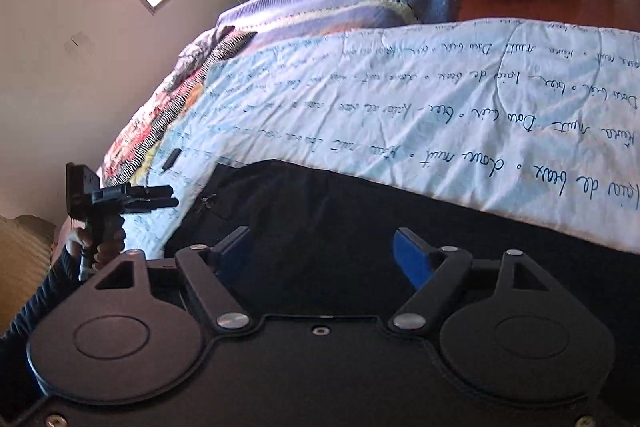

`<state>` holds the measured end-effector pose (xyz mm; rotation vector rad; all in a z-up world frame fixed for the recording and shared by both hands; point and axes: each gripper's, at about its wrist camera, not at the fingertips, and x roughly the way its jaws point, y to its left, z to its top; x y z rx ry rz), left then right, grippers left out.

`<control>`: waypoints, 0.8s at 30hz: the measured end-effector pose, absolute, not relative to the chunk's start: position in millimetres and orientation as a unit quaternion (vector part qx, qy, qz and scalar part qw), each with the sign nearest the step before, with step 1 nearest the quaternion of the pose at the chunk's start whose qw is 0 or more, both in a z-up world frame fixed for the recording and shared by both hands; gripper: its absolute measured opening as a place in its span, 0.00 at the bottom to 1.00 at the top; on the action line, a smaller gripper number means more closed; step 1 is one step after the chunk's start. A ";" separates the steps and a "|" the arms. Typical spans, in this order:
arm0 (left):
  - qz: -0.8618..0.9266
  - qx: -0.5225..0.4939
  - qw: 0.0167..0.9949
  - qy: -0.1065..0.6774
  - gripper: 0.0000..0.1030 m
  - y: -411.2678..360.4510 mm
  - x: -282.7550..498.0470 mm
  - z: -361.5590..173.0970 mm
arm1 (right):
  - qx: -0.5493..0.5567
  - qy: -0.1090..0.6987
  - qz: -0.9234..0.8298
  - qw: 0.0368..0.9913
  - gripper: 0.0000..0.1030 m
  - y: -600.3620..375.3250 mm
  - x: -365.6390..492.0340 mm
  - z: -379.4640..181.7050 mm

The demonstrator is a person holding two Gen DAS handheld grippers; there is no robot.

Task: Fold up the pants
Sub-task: 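Grasp the trouser waistband corners with the left and right grippers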

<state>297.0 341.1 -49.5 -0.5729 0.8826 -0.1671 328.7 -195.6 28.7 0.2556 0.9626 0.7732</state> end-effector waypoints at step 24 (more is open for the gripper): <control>-0.110 -0.085 0.914 0.381 0.04 306.4 323.6 -14.5 | 0.003 0.508 0.377 0.774 0.77 -173.8 425.4 -35.2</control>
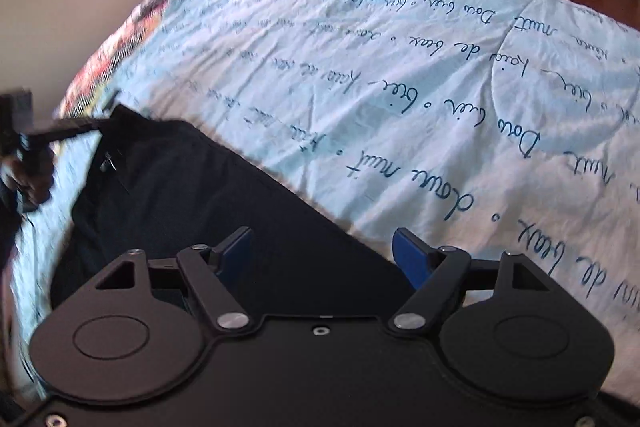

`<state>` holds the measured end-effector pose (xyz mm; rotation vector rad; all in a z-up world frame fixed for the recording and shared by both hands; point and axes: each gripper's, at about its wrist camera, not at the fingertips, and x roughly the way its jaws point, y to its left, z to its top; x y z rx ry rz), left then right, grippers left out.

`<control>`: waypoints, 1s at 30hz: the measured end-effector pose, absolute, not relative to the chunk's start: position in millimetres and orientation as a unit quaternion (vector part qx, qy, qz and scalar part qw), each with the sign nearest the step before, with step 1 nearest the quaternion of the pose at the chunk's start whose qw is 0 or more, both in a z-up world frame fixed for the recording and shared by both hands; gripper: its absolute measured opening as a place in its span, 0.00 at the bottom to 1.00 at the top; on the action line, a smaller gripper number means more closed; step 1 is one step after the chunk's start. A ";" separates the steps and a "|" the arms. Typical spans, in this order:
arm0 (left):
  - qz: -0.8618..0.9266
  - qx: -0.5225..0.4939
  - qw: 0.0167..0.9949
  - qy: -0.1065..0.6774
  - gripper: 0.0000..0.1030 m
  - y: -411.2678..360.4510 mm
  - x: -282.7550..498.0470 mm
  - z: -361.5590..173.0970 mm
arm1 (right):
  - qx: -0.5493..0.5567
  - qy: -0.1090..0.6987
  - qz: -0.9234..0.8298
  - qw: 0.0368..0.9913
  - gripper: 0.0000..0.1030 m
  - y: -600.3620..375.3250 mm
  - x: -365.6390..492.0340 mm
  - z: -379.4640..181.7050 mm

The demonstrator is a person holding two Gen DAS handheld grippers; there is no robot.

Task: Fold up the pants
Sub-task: 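Grasp the trouser waistband corners with the left and right grippers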

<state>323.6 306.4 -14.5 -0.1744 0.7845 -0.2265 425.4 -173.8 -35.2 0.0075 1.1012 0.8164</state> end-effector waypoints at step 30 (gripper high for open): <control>-0.140 -0.149 0.927 0.315 0.04 332.2 248.9 25.5 | -0.010 0.423 0.457 0.783 0.05 -206.9 284.4 62.0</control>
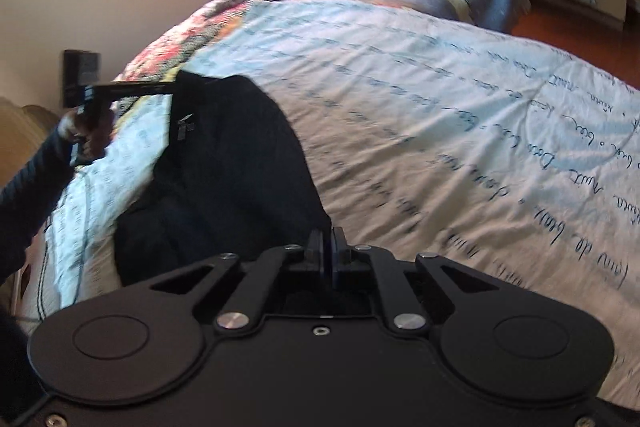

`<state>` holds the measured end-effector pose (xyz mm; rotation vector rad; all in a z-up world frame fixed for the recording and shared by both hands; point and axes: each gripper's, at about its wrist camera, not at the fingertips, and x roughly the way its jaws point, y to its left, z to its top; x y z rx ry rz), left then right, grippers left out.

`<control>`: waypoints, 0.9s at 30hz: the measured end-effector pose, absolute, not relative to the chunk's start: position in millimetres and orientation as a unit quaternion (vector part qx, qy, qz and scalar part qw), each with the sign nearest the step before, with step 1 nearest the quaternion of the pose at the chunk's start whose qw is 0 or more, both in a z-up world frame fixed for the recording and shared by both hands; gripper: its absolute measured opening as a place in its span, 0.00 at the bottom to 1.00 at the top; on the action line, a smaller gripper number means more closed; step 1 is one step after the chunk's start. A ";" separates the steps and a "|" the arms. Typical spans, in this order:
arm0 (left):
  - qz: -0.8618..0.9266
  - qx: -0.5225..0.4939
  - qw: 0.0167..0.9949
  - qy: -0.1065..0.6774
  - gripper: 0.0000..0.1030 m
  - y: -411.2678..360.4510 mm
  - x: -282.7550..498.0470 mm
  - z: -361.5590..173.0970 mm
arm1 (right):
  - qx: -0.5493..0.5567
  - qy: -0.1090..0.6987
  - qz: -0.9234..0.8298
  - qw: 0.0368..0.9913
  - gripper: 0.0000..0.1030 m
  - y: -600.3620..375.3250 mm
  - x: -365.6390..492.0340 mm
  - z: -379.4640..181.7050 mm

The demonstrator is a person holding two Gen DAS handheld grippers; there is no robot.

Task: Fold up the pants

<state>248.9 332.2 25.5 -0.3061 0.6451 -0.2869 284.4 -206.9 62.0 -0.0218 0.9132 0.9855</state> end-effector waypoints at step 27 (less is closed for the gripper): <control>-0.109 -0.307 0.861 0.390 0.15 367.8 66.4 -68.9 | 0.104 0.504 0.403 0.757 0.09 -215.0 126.9 -43.2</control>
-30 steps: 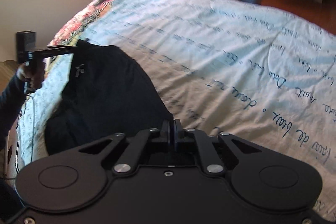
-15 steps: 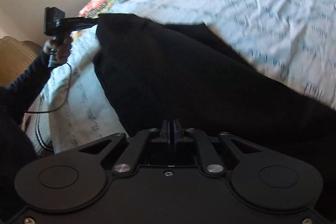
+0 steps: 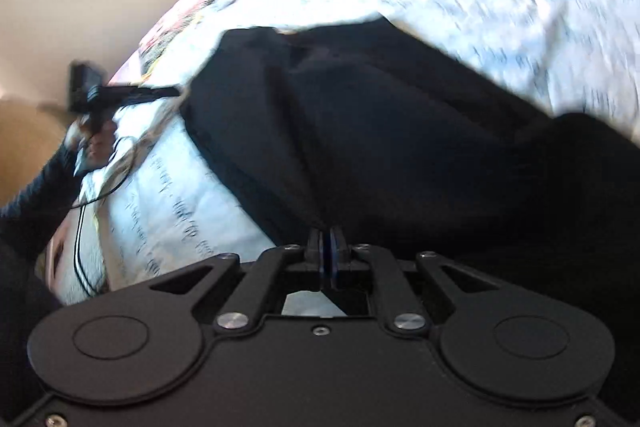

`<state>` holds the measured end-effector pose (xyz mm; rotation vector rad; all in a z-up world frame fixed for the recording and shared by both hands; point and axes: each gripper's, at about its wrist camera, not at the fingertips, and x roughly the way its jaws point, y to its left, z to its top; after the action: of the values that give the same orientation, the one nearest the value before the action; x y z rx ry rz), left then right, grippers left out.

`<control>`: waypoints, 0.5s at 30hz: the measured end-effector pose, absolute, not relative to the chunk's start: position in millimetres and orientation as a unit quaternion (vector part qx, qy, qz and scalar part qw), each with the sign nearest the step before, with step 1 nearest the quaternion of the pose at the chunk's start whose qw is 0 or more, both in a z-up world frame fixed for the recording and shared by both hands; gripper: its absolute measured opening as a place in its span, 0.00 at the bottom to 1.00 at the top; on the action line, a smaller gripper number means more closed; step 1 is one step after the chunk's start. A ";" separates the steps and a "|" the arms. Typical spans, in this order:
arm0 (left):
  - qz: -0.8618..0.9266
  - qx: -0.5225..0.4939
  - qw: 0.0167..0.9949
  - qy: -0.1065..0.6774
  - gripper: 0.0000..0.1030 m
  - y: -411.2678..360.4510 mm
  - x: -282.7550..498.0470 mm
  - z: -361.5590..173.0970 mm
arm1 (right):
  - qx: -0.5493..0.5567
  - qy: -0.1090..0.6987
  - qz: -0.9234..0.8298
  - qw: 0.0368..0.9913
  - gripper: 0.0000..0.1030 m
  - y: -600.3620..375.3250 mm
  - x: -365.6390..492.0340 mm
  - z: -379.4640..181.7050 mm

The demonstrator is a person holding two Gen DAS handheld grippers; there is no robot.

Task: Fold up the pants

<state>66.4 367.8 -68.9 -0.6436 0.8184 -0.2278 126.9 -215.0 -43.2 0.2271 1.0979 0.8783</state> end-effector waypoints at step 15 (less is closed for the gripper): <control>-0.036 -0.487 0.788 0.376 0.70 356.3 84.6 -80.4 | 0.448 0.421 0.320 0.721 0.82 -266.0 82.4 -56.3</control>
<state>84.6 356.3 -80.4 -1.0498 0.8098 -0.0777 82.4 -266.0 -56.3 0.9901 0.9298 0.7065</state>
